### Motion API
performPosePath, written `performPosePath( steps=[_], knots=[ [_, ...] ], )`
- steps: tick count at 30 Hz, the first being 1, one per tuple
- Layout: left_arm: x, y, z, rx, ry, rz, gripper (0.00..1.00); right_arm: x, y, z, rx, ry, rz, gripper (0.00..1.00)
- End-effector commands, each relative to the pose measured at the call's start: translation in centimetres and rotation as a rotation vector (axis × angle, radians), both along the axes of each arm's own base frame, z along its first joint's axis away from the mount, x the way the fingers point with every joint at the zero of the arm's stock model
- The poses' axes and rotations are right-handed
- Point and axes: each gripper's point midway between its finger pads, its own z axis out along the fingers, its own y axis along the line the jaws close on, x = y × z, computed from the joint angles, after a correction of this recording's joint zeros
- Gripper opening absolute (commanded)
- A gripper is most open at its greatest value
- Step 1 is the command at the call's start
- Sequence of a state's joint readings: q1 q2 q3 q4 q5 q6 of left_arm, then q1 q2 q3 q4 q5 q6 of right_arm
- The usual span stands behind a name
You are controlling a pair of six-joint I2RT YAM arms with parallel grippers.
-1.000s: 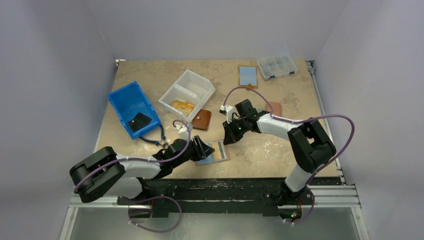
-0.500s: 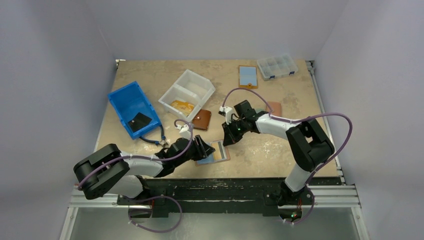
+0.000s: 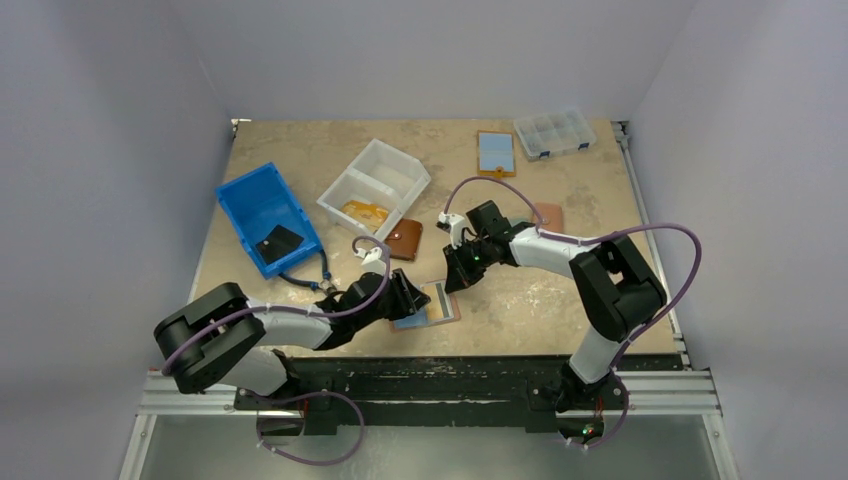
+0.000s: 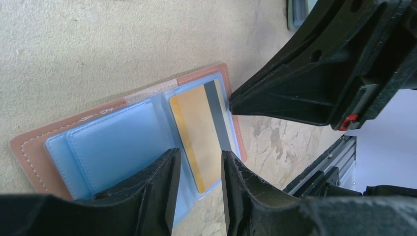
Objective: Take the credit cards out of the card holder
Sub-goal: Remove the credit card from the card holder.
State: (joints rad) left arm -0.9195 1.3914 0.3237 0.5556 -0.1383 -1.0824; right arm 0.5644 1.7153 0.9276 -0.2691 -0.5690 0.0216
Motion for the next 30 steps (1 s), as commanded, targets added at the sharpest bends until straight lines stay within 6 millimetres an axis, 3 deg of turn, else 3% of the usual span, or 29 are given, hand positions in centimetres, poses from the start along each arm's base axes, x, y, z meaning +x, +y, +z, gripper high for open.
performPosePath(
  steps=[1,16,30],
  knots=[
    [0.6,-1.0,0.6,-0.016,0.000,0.012,0.39,0.8,1.0,0.8,0.024,-0.012,-0.002,0.00],
    [0.7,-1.5,1.2,-0.050,0.013,0.019,0.39,0.6,1.1,0.5,0.014,-0.004,0.003,0.00],
    [0.5,-1.4,0.5,-0.063,0.058,0.039,0.37,0.3,1.1,0.3,0.012,0.012,0.010,0.00]
  ],
)
